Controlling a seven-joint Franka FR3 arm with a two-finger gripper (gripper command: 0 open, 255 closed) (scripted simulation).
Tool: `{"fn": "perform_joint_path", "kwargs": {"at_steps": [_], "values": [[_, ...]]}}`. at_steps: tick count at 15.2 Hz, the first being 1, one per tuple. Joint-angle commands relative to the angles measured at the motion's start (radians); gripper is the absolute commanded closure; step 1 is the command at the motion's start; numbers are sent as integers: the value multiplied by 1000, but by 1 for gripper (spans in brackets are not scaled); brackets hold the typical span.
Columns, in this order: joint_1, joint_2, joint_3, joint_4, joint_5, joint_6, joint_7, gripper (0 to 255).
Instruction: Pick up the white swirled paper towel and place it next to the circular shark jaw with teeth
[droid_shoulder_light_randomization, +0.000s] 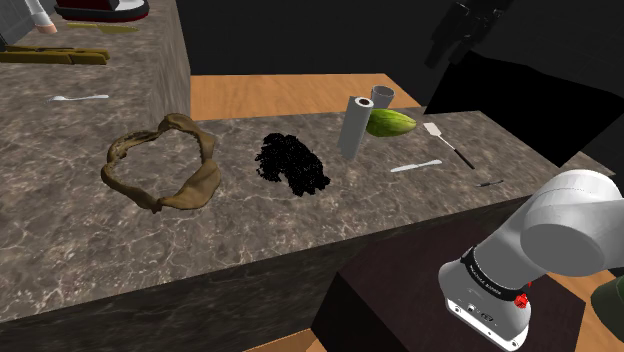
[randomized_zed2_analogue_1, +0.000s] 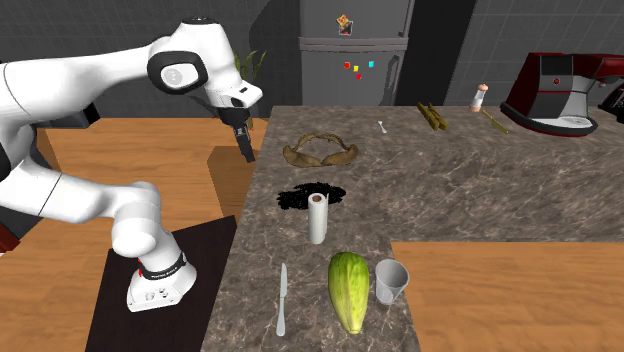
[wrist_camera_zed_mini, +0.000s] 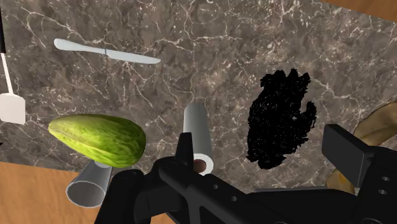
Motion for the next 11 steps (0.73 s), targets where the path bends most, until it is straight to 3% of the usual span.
{"fn": "perform_joint_path", "kwargs": {"at_steps": [1,11], "values": [[0,0,0,0,0,0,0,0],[-20,219,-56,-115,-3,361,-34,0]]}}
